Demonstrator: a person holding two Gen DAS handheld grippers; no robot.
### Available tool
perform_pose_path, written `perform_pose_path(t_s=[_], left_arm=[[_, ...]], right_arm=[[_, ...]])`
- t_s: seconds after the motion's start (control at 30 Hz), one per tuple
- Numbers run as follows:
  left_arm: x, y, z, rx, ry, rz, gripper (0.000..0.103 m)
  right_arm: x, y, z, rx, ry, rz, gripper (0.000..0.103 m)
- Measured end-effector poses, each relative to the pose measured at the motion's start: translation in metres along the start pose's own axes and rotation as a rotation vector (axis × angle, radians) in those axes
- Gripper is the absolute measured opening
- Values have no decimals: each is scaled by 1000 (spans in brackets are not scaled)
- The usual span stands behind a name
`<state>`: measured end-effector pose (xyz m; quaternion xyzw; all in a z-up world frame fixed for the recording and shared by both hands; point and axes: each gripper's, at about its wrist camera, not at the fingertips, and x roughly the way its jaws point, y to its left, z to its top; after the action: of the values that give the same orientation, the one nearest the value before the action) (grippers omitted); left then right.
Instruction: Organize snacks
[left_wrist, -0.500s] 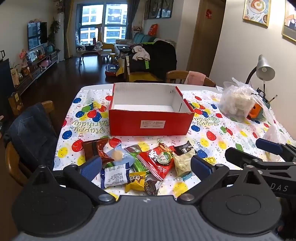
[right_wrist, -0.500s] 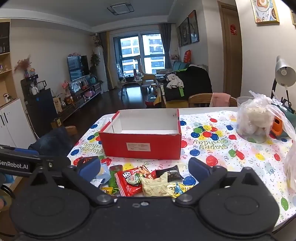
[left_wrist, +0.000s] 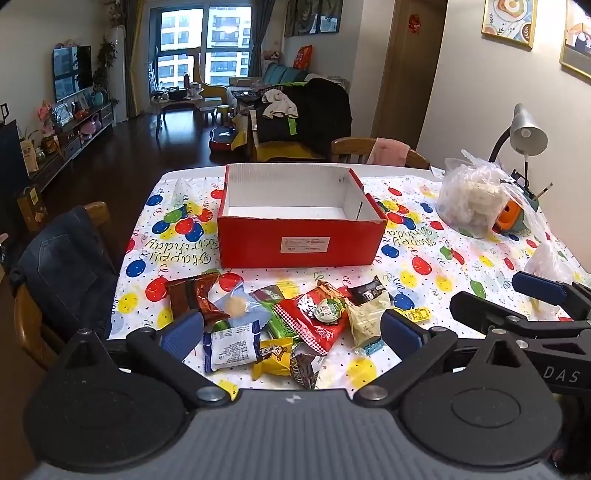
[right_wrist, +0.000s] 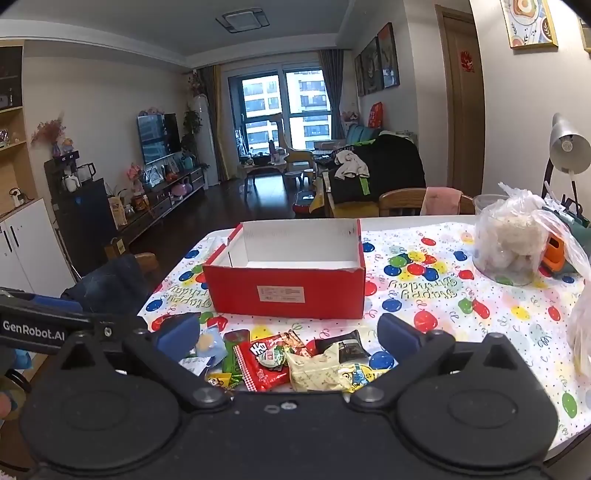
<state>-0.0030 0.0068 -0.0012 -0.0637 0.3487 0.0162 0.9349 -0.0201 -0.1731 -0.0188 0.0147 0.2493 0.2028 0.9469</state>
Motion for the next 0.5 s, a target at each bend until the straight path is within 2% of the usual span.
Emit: perform_pose_path(t_s=[0.5], left_arm=[[-6, -10, -3, 16, -6, 7, 103]], right_arm=[[-6, -9, -3, 45, -14, -4, 103]])
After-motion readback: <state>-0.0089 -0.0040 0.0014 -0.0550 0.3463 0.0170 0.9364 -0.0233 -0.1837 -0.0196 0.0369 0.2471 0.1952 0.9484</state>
